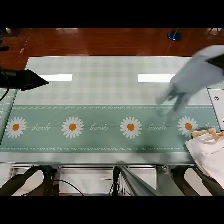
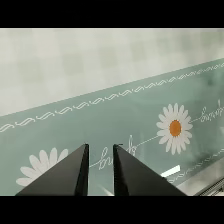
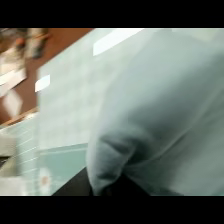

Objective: Fold the shirts.

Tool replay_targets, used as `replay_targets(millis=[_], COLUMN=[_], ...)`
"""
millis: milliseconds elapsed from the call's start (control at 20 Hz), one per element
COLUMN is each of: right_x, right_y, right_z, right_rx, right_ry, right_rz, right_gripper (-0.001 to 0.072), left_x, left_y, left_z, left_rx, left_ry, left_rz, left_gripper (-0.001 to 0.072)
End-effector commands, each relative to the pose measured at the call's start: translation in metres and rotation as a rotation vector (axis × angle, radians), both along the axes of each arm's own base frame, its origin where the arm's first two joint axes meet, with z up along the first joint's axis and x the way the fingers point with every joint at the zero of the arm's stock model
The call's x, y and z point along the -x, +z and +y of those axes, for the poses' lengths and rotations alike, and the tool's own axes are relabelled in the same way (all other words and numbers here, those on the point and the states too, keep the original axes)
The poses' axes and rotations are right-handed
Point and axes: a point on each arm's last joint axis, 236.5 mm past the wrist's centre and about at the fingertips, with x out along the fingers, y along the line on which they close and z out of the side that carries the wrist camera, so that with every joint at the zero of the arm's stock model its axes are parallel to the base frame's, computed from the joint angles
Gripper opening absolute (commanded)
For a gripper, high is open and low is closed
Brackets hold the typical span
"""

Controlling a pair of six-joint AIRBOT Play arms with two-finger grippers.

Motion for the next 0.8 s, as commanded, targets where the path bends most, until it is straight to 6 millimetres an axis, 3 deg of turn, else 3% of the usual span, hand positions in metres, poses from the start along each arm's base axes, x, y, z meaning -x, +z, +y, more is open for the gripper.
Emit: replay_targets(millis=[0,150,400,550,750], right_x=[0.068,0.085,0.133,0.153,0.185], right_y=[0.001,0.004,-0.020,-0.035,-0.070], right_z=[-0.077,-0.118,-0.177,-0.194,-0.208], right_rx=[0.200,0.221,0.367,0.418,0.462], right_ry=[-0.282,-0.473,-0.710,-0.764,-0.783], right_rz=[0.198,0.225,0.420,0.516,0.686], right_gripper=[0.0019,0.0019,0.0019,0.0018,0.0018], left_x=[0.001,0.001,0.001,0.000,-0.004], left_y=[0.000,0.000,0.000,-0.001,-0.003], left_z=[0.000,0.000,0.000,0.001,0.002], left_rx=[-0.011,-0.011,-0.018,-0.019,-0.018], left_ry=[-0.020,-0.021,-0.034,-0.031,-0.022], left_rz=[-0.014,-0.014,-0.023,-0.023,-0.022], left_gripper=[0.0223,0.0222,0.0222,0.0222,0.0223])
